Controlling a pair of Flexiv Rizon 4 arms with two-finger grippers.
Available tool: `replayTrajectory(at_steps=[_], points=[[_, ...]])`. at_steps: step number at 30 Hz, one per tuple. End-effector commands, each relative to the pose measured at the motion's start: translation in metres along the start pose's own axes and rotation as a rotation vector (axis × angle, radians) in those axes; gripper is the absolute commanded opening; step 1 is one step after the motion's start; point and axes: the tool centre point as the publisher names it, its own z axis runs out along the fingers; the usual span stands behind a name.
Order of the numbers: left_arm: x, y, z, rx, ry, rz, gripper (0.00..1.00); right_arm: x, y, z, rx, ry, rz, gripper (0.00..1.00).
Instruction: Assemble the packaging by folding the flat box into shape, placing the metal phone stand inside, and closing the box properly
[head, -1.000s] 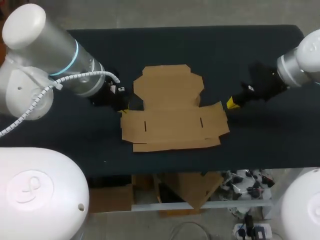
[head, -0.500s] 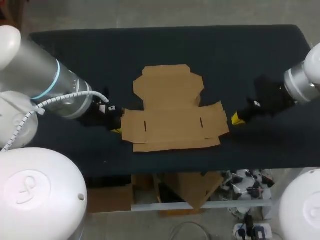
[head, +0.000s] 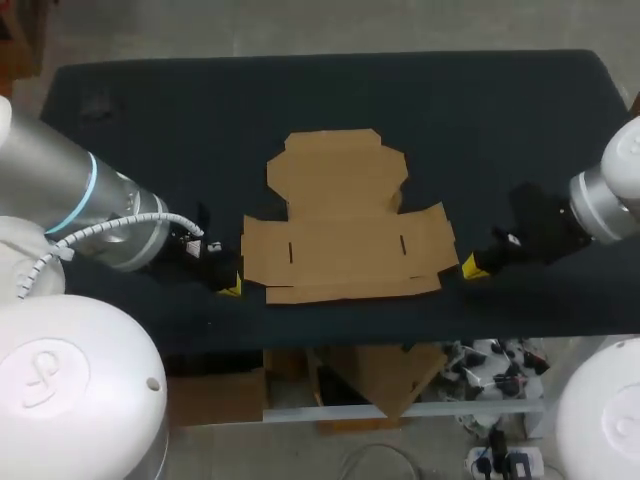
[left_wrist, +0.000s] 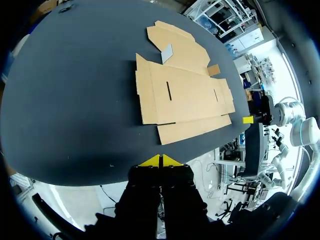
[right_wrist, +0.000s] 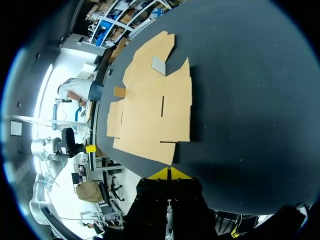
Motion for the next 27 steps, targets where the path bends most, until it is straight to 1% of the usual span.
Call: replayTrajectory(at_steps=[1, 10, 17, 22, 27], points=[[-0.002, -0.001, 0.008, -0.007, 0.010, 0.002, 0.00, -0.001, -0.006, 0.009, -0.011, -0.004, 0.001, 0.00], [-0.006, 0.003, 0.016, -0.033, 0.022, 0.005, 0.00, -0.010, -0.007, 0.017, -0.003, 0.021, 0.011, 0.00], [-0.010, 0.001, 0.024, -0.051, 0.036, 0.003, 0.00, -0.012, -0.006, 0.019, 0.004, 0.020, 0.018, 0.00], [-0.014, -0.001, 0.033, -0.068, 0.055, 0.001, 0.00, -0.016, -0.003, 0.027, 0.023, 0.030, 0.024, 0.00], [-0.017, -0.002, 0.037, -0.078, 0.067, 0.000, 0.00, -0.015, -0.002, 0.036, 0.036, 0.039, 0.021, 0.00]])
